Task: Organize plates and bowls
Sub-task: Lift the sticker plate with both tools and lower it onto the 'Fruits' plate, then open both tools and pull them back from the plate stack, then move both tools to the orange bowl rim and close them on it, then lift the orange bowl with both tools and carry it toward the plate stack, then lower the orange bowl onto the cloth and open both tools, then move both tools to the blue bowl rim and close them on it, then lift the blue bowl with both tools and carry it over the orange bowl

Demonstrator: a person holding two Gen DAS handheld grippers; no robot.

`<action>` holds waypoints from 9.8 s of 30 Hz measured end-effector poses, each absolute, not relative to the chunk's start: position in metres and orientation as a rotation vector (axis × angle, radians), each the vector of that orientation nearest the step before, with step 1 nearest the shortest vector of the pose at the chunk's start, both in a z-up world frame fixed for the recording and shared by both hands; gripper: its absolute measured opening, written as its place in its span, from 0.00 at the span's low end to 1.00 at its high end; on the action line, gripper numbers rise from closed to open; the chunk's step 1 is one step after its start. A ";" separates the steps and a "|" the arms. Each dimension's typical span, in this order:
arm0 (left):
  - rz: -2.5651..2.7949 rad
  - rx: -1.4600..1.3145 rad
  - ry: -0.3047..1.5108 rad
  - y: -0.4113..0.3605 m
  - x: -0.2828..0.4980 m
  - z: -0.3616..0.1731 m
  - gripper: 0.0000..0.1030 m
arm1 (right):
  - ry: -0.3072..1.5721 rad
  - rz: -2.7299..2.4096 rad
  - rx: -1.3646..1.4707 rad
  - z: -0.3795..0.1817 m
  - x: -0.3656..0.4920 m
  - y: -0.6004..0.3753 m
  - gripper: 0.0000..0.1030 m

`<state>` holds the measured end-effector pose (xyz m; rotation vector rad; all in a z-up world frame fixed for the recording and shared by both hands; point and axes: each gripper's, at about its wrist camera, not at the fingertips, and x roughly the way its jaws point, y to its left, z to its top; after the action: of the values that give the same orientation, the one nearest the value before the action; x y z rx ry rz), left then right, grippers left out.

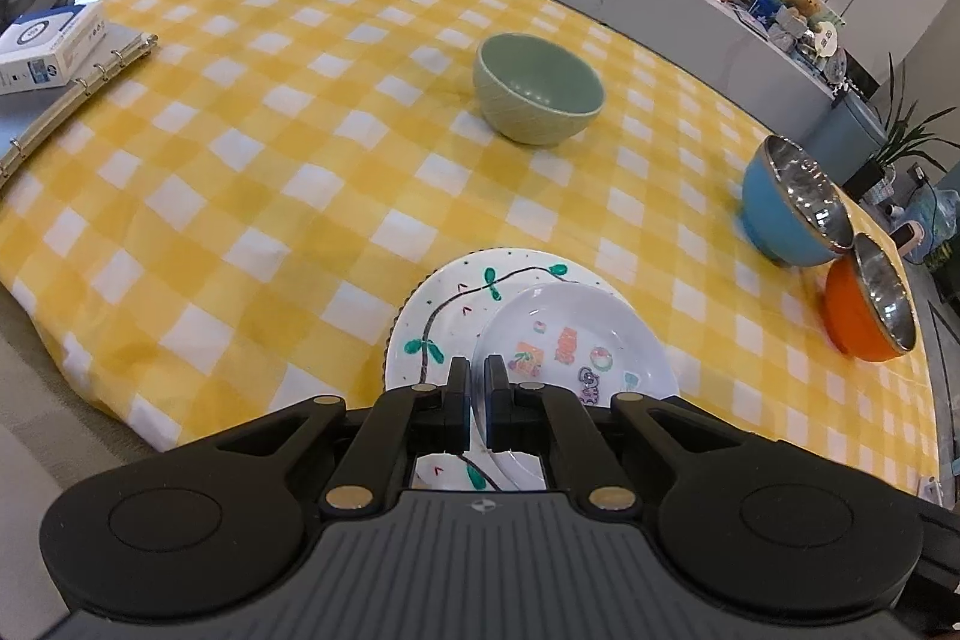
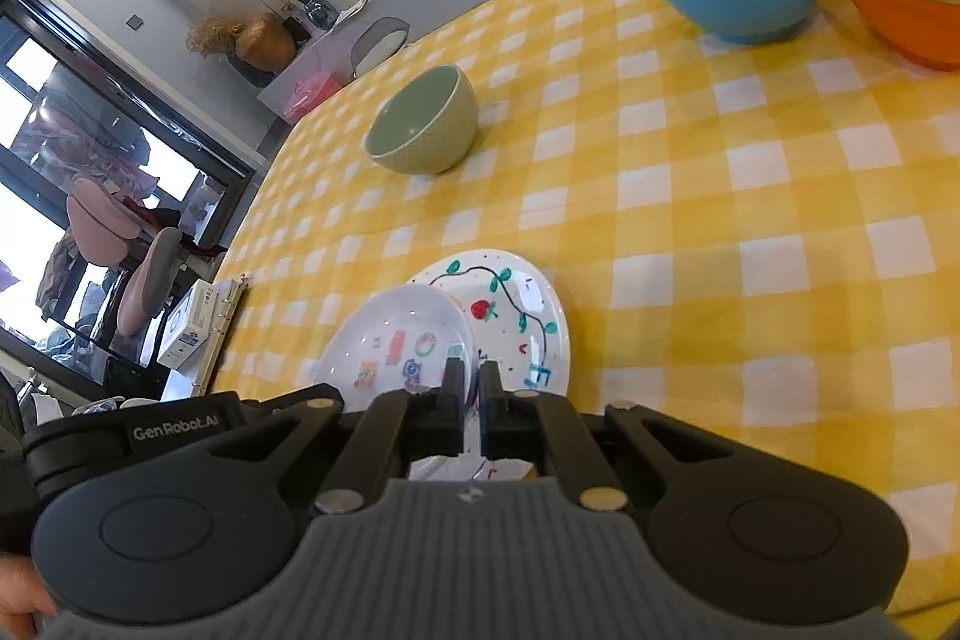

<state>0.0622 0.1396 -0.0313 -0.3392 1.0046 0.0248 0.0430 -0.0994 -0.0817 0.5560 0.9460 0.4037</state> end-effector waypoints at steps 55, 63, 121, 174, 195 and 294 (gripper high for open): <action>-0.206 -0.177 0.760 0.036 0.068 0.024 0.48 | 0.730 0.108 0.177 -0.016 0.052 -0.182 0.61; -0.301 -0.141 0.749 -0.029 0.086 0.021 0.54 | 0.741 -0.051 0.169 -0.019 0.074 -0.248 0.62; -0.303 -0.077 0.868 -0.153 0.174 -0.039 0.15 | 0.772 -0.180 0.668 -0.071 0.123 -0.364 0.09; -0.222 -0.259 1.056 -0.020 0.047 -0.030 0.15 | 0.892 0.085 0.558 -0.067 0.004 -0.268 0.09; -0.233 -0.247 0.999 -0.017 0.048 -0.025 0.37 | 0.834 0.083 0.511 -0.063 0.005 -0.265 0.34; -0.181 -0.124 0.908 -0.046 0.190 0.014 0.13 | 0.760 0.128 0.682 -0.039 0.166 -0.287 0.11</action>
<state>0.1902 -0.0462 0.0141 -0.1241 0.9083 -0.1810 0.1656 -0.2865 -0.0389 0.6817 0.7603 0.1281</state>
